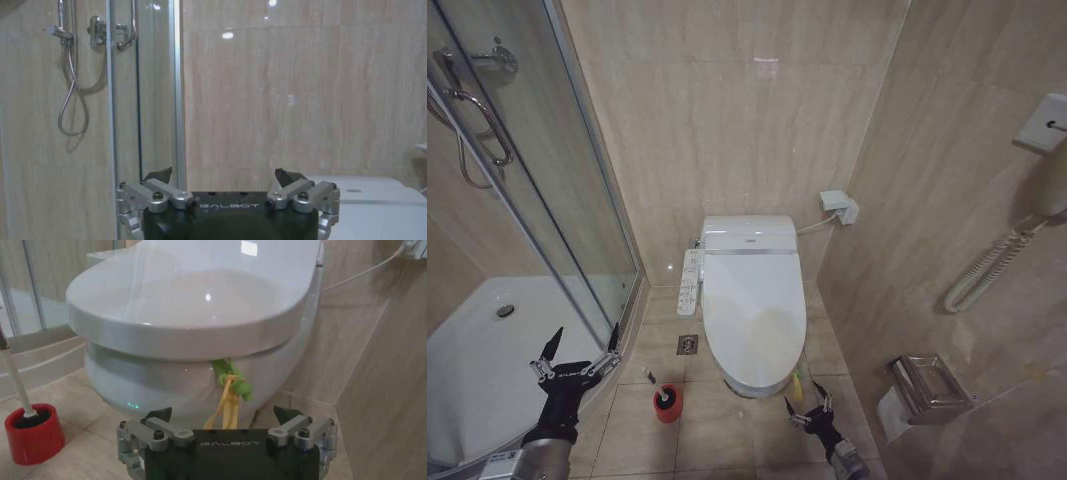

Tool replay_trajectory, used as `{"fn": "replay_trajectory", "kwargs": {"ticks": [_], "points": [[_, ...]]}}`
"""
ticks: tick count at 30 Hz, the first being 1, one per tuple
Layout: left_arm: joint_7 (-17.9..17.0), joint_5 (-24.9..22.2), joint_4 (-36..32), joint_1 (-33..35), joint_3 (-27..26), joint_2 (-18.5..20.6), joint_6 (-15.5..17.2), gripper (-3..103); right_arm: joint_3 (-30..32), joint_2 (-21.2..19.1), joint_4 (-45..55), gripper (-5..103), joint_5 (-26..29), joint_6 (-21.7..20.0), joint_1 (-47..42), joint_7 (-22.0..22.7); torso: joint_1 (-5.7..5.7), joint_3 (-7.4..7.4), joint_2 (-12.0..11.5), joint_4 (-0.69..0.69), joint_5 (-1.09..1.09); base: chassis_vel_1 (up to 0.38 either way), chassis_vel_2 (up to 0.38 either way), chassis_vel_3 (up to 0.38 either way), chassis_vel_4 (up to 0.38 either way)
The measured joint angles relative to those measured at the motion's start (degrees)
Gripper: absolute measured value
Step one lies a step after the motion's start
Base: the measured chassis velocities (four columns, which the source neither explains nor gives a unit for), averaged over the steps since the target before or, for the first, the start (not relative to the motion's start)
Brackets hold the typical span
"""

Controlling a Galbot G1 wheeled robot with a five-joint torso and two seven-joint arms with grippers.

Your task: Open the toilet lid, clean the toilet bowl with a toilet brush, close the toilet lid, and flush.

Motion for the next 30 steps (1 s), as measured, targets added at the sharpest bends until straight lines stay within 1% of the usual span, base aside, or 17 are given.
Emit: {"fn": "replay_trajectory", "kwargs": {"ticks": [5, 6, 19, 20, 27, 28, 30], "points": [[0.0, 0.0, 0.0, 0.0, 0.0, 0.0, 0.0, 100, 0.0, 0.2, -1.3, 97, -0.2, 0.0, 1.0, 0.1, 0.00, 0.00, 0.0, 0.00, 0.00, 0.000, 0.000, 0.000, 0.000], [0.0, 0.0, 0.0, 0.0, 0.0, 0.0, 0.0, 100, 0.0, 0.2, -1.7, 100, -0.2, 0.0, 1.3, 0.1, 0.00, 0.00, 0.0, 0.00, 0.00, 0.000, 0.000, 0.000, 0.000], [0.0, 0.0, 0.0, 0.0, 0.0, 0.0, 0.0, 100, -0.5, 0.2, -5.3, 100, -0.8, 0.0, 4.0, 1.1, 0.00, 0.00, 0.0, 0.00, 0.00, 0.000, 0.000, 0.000, 0.000], [0.0, 0.0, 0.0, 0.0, 0.0, 0.0, 0.0, 100, -0.5, 0.1, -5.5, 79, -0.8, 0.0, 4.2, 1.2, 0.00, 0.00, 0.0, 0.00, 0.00, 0.000, 0.000, 0.000, 0.000], [0.0, 0.0, 0.0, 0.0, 0.0, 0.0, 0.0, 100, -0.2, -0.4, -5.9, 79, -0.9, 0.0, 4.4, 1.3, 0.00, 0.00, 0.0, 0.00, 0.00, 0.000, 0.000, 0.000, 0.000], [0.0, 0.0, 0.0, 0.0, 0.0, 0.0, 0.0, 100, -0.1, -0.5, -5.9, 52, -0.9, 0.0, 4.4, 1.3, 0.00, 0.00, 0.0, 0.00, 0.00, 0.000, 0.000, 0.000, 0.000], [0.0, 0.0, 0.0, 0.0, 0.0, 0.0, 0.0, 100, -0.1, -0.6, -5.9, 52, -0.8, 0.0, 4.3, 1.2, 0.00, 0.00, 0.0, 0.00, 0.00, 0.000, 0.000, 0.000, 0.000]]}}
